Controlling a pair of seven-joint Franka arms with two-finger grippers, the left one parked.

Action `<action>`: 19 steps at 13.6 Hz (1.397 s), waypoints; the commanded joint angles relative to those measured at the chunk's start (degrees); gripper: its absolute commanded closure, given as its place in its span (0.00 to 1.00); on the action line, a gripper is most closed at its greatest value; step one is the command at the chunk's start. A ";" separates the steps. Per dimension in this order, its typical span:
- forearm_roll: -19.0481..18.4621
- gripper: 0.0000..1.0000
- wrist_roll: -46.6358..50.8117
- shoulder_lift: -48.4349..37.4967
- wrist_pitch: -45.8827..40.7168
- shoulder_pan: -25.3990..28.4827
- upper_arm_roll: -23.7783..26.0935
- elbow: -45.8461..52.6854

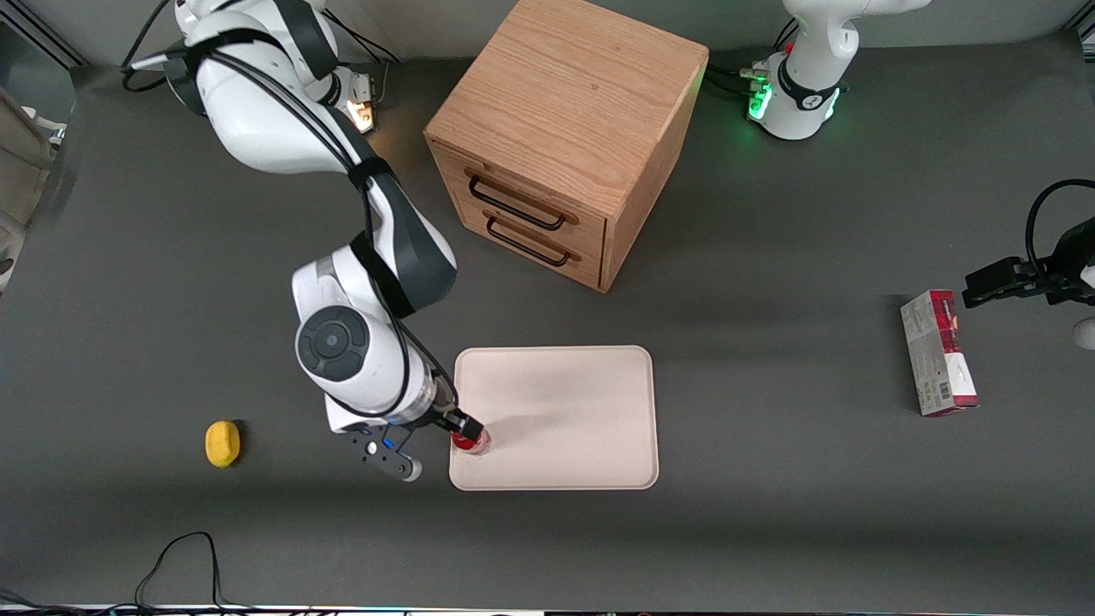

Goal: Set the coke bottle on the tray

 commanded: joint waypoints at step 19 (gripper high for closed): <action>0.53 0.00 -52.84 -52.35 -2.92 -25.21 1.63 -53.18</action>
